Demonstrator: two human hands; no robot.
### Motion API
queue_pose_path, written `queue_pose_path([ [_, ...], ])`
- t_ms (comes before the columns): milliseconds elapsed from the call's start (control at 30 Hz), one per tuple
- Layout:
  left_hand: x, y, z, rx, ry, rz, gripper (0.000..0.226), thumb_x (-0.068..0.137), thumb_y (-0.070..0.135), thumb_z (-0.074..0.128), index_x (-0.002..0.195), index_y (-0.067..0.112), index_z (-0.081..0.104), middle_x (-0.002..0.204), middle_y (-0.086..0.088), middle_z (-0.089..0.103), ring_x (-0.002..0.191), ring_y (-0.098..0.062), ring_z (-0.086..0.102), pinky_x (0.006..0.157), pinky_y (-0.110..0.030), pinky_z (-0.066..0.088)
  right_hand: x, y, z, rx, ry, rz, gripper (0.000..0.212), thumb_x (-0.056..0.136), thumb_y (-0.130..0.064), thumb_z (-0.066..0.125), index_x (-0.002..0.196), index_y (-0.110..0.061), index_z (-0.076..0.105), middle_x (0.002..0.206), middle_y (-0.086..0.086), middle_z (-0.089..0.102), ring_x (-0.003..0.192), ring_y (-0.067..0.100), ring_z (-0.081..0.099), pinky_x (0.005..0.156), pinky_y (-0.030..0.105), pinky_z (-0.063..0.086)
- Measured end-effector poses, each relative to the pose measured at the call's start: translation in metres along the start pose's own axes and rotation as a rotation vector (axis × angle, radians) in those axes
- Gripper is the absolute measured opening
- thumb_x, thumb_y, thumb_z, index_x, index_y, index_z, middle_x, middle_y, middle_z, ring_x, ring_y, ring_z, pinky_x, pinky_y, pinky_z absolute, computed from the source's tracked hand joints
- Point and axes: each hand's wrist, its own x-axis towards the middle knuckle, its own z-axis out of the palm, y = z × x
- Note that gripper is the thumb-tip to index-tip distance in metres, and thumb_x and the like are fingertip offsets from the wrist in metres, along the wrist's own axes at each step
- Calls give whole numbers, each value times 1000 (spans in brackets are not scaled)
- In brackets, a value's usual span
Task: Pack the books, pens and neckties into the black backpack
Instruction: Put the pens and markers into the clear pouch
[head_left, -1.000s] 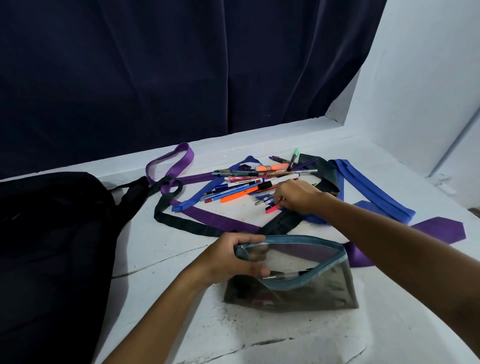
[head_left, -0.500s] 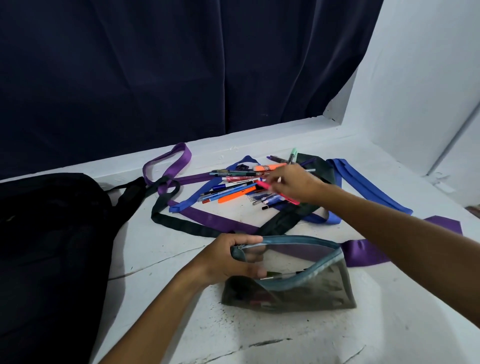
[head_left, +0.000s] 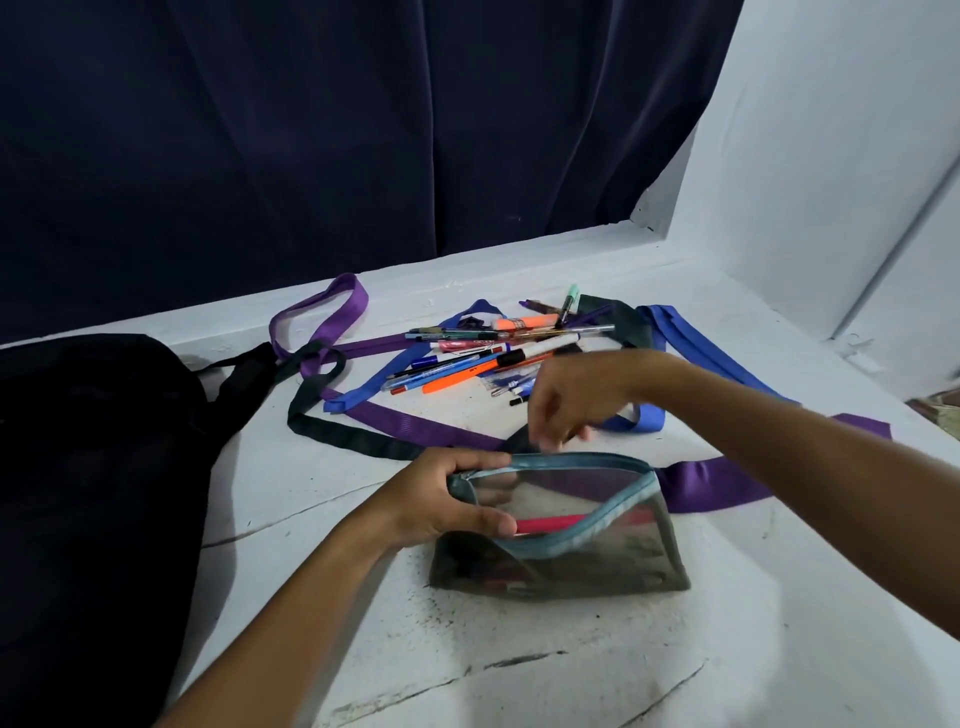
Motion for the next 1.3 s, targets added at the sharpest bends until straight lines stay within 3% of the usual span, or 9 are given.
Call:
queue_pose_path([
  [133, 1, 4, 1, 42, 2, -16, 92, 44, 32, 93, 130, 22, 60, 110, 11, 71, 99, 1, 68, 88, -26, 56, 26, 49, -16, 88, 506, 129, 24, 86, 8, 53, 78, -4, 73, 78, 4, 71, 60, 16, 63, 52, 16, 48],
  [267, 1, 2, 0, 0, -12, -42, 90, 36, 37, 97, 119, 30, 64, 113, 4, 73, 107, -10, 68, 97, -39, 53, 51, 88, 2, -38, 459, 206, 20, 84, -1, 65, 81, -20, 72, 75, -6, 68, 59, 8, 57, 71, 29, 53],
  [433, -1, 4, 0, 4, -18, -40, 92, 41, 32, 90, 128, 22, 60, 113, 7, 73, 107, -8, 67, 99, -39, 52, 66, 99, 7, -97, 509, 197, 14, 84, -13, 71, 97, -14, 77, 96, -4, 71, 90, 17, 64, 80, 31, 51],
  [667, -1, 4, 0, -3, -21, -52, 82, 48, 24, 87, 125, 25, 61, 113, 9, 73, 106, -6, 67, 97, -32, 53, 54, 88, -3, 2, 487, 77, 11, 88, -6, 66, 82, -8, 74, 76, -7, 67, 68, 0, 58, 70, 22, 43],
  [800, -1, 3, -1, -5, -22, -43, 87, 47, 22, 88, 129, 22, 59, 117, 5, 71, 107, -7, 67, 95, -32, 54, 23, 46, -17, 407, 598, -63, 13, 93, -6, 62, 82, -9, 67, 59, -9, 63, 50, -1, 56, 57, 13, 44],
  [900, 0, 3, -2, 21, -31, -39, 92, 46, 27, 95, 131, 23, 58, 118, 6, 70, 108, -7, 67, 94, -31, 55, -2, 17, -20, 591, 467, -140, 9, 92, -7, 64, 85, -6, 70, 57, -6, 67, 49, 3, 57, 48, 13, 41],
  [1033, 2, 2, -3, 38, -24, -26, 95, 31, 49, 96, 119, 37, 63, 121, 7, 70, 111, -9, 66, 95, -35, 53, -16, -3, -6, 376, 182, -138, 8, 88, -12, 69, 88, -6, 74, 60, 4, 66, 49, 5, 54, 51, 19, 38],
  [1167, 1, 4, -1, 163, 30, -2, 75, 39, 46, 94, 108, 42, 64, 112, 13, 70, 106, -7, 65, 90, -25, 54, -12, -9, 12, 48, -70, -63, 9, 87, -16, 71, 78, -14, 73, 52, -15, 63, 53, 1, 55, 61, 25, 40],
  [1300, 1, 3, -1, 184, 32, 12, 79, 41, 46, 94, 114, 45, 63, 120, 17, 64, 115, -7, 59, 95, -26, 51, -5, -10, 24, -85, -200, 5, 16, 85, -17, 71, 71, -25, 72, 68, -11, 72, 54, 0, 58, 72, 33, 45],
])
